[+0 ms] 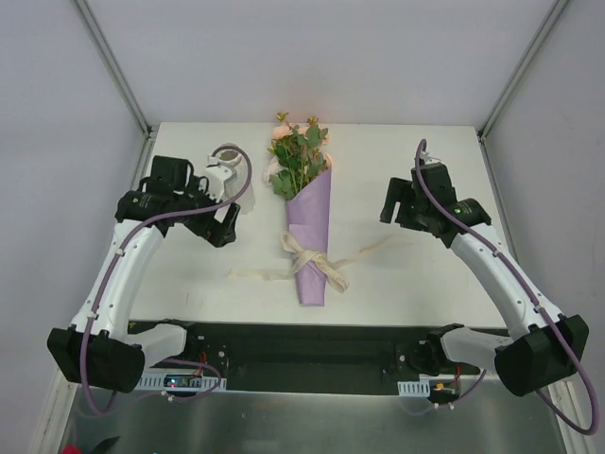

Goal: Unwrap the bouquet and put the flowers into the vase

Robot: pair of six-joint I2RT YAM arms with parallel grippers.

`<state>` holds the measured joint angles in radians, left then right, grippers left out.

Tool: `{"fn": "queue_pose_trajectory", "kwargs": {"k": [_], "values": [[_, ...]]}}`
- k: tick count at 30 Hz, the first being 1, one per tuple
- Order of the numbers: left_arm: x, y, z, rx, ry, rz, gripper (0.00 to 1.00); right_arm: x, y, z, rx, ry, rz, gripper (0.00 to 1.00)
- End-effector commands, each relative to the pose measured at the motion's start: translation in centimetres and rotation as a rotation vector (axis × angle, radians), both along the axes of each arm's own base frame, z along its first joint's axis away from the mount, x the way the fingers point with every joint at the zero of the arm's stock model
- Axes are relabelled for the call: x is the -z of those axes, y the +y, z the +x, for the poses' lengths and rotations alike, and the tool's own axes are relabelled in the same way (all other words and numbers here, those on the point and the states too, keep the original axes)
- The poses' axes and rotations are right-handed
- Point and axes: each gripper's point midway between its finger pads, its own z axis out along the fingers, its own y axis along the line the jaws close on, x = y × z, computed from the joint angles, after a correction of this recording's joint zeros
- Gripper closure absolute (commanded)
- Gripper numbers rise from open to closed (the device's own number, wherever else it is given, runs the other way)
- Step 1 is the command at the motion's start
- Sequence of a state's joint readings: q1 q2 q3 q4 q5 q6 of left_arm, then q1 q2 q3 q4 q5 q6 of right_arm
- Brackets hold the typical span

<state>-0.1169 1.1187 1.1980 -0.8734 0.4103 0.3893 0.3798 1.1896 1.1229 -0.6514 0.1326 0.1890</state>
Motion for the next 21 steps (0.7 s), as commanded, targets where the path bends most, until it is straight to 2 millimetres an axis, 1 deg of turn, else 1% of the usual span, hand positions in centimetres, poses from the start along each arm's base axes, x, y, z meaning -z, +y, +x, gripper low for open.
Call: {"fn": "queue_pose_trajectory", "kwargs": {"k": [1, 2, 3, 4, 5, 6, 7, 8, 10, 11, 13, 14, 15, 17, 19, 20, 21], "values": [[0.6, -2.5, -0.4, 0.113, 0.041, 0.020, 0.01, 1.0, -1.0, -0.5, 0.050, 0.027, -0.043, 0.16], [1.6, -3.2, -0.5, 0.140, 0.078, 0.030, 0.01, 1.4, -1.1, -0.6, 0.065, 0.039, -0.041, 0.16], [2.1, -4.4, -0.9, 0.187, 0.092, 0.043, 0.01, 1.9, -1.0, -0.6, 0.079, 0.048, -0.035, 0.17], [2.7, -5.0, -1.1, 0.211, 0.110, 0.055, 0.01, 2.7, -0.9, -1.0, 0.085, 0.066, -0.037, 0.17], [3.7, -5.7, -1.1, 0.233, 0.145, 0.074, 0.01, 3.1, -0.8, -1.1, 0.089, 0.076, -0.034, 0.17], [4.2, -6.3, -1.1, 0.249, 0.157, 0.094, 0.01, 3.5, -0.7, -1.1, 0.110, 0.087, -0.024, 0.17], [4.6, -7.9, -1.7, 0.301, 0.165, 0.104, 0.02, 4.3, -0.8, -1.5, 0.115, 0.107, -0.030, 0.17], [5.4, -8.6, -1.6, 0.320, 0.191, 0.117, 0.02, 4.6, -0.7, -1.7, 0.117, 0.117, -0.027, 0.17], [6.3, -10.4, -1.9, 0.377, 0.182, 0.154, 0.01, 4.8, -0.6, -2.0, 0.129, 0.121, -0.020, 0.17], [7.3, -10.9, -2.0, 0.403, 0.198, 0.181, 0.01, 5.3, -0.8, -2.5, 0.134, 0.131, -0.025, 0.17], [8.1, -11.9, -1.8, 0.432, 0.193, 0.203, 0.01, 5.3, -1.0, -2.8, 0.145, 0.118, -0.016, 0.17], [8.6, -12.9, -2.0, 0.461, 0.203, 0.212, 0.01, 5.8, -1.2, -3.3, 0.152, 0.127, -0.019, 0.17], [8.8, -13.3, -2.1, 0.473, 0.206, 0.214, 0.01, 5.6, -1.2, -3.3, 0.153, 0.114, -0.009, 0.17], [9.9, -14.6, -2.1, 0.504, 0.187, 0.236, 0.01, 6.1, -1.1, -3.7, 0.161, 0.123, 0.003, 0.17], [10.9, -15.1, -2.4, 0.529, 0.184, 0.259, 0.01, 6.8, -1.1, -4.0, 0.166, 0.139, 0.012, 0.18], [11.6, -15.8, -2.5, 0.548, 0.175, 0.266, 0.01, 7.0, -1.0, -4.1, 0.171, 0.146, 0.016, 0.18], [12.1, -15.8, -2.5, 0.552, 0.169, 0.282, 0.01, 7.3, -0.9, -4.1, 0.169, 0.153, 0.016, 0.18]]}}
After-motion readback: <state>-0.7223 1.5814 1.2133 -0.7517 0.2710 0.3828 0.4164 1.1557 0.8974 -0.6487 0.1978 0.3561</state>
